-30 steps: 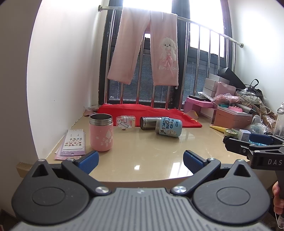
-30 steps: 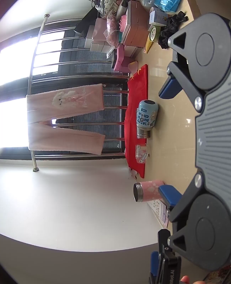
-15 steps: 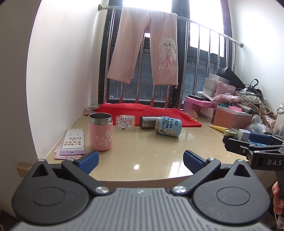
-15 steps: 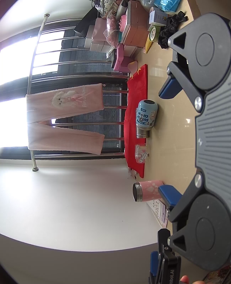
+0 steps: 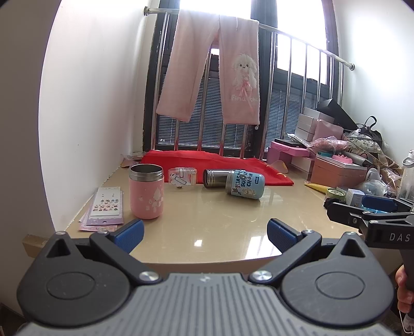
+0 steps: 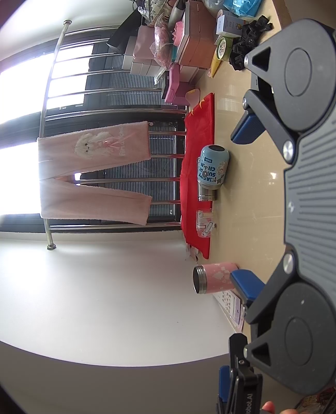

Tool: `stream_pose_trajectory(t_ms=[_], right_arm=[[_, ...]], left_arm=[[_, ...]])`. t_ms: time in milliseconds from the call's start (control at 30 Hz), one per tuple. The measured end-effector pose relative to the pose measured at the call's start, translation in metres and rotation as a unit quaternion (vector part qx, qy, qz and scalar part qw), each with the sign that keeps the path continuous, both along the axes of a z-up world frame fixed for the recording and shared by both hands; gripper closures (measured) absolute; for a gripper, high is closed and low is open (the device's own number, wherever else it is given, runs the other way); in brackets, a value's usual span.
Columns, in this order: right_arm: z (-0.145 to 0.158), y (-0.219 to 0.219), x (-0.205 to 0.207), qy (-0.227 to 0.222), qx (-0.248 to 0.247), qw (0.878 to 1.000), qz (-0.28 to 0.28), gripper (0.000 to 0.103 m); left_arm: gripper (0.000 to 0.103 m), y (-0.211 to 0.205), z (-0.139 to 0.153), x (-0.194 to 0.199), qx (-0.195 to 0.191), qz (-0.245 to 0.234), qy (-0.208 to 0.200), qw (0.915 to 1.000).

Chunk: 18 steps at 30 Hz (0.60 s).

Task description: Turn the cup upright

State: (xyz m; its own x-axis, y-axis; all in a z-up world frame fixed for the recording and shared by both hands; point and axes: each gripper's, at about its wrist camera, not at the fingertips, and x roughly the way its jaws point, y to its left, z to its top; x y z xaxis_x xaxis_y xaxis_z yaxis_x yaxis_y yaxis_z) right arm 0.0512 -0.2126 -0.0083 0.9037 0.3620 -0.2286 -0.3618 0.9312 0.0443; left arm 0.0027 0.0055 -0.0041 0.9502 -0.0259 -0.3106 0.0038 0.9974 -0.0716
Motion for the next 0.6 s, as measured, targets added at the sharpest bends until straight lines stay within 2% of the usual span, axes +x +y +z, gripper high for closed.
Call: stream_pose_trajectory(t_ms=[600], right_arm=[[-0.0004,-0.0005,-0.0012,0.0,0.0,1.0,0.0,0.0]], left_arm=[[0.0,0.0014,0.0003,-0.0008,-0.002,-0.001,-0.004,1.0]])
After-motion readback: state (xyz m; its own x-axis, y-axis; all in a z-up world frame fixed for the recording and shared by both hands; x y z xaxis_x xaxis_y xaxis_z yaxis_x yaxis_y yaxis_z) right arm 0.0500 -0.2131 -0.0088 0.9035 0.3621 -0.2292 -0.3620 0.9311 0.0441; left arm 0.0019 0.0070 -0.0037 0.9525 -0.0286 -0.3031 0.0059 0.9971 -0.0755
